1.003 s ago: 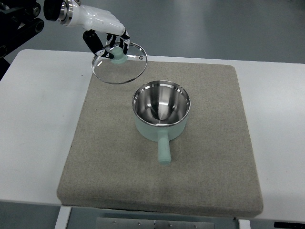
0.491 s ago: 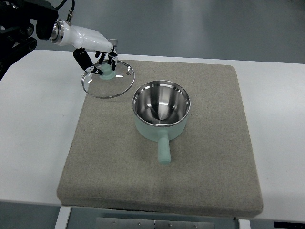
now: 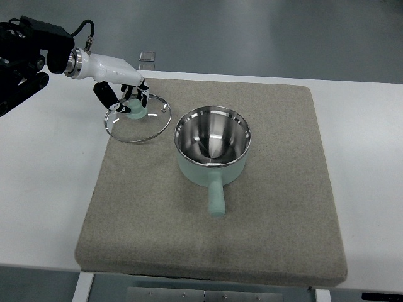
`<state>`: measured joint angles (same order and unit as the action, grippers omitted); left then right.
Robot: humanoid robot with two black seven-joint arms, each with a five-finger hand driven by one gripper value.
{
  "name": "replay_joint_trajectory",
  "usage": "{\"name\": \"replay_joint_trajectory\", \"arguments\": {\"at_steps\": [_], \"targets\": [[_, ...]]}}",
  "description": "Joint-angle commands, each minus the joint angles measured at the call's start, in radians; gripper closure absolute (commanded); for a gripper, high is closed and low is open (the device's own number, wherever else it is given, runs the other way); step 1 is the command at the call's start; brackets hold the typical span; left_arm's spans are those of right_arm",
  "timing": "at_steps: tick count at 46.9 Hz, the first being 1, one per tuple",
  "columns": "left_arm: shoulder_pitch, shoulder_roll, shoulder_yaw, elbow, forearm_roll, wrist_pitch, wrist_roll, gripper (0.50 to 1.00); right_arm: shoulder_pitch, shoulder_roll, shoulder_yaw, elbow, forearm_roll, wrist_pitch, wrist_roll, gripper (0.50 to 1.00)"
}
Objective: Place lid left of pot with left hand
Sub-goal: 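Lower the lid onto the pad beside the saucepan, left hand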
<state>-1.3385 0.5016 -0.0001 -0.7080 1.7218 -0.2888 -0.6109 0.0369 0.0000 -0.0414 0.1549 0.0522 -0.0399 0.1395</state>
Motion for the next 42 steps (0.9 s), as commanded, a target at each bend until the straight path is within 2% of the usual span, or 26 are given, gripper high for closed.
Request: {"name": "replay_joint_trajectory", "arguments": {"at_steps": [1,9,33,42], "targets": [[0.008,0.0,0.0,0.007,-0.002,0.0,0.0,1.0,0.0,0.0,0.0,0.0,0.0,0.0,0.0,0.576],[0.024,-0.009,-0.001,0.009,-0.013,0.004,0.0,1.0,0.0,0.0,0.0,0.0,0.0,0.0,0.0,0.576],[0.055,-0.021,-0.001,0.036,-0.019,0.092,0.0,1.0,0.0,0.0,0.0,0.0,0.0,0.0,-0.001,0.576],[0.059,-0.021,-0.003,0.035,-0.022,0.094,0.0,0.995,0.0,0.0,0.0,0.0,0.0,0.0,0.0,0.576]]}}
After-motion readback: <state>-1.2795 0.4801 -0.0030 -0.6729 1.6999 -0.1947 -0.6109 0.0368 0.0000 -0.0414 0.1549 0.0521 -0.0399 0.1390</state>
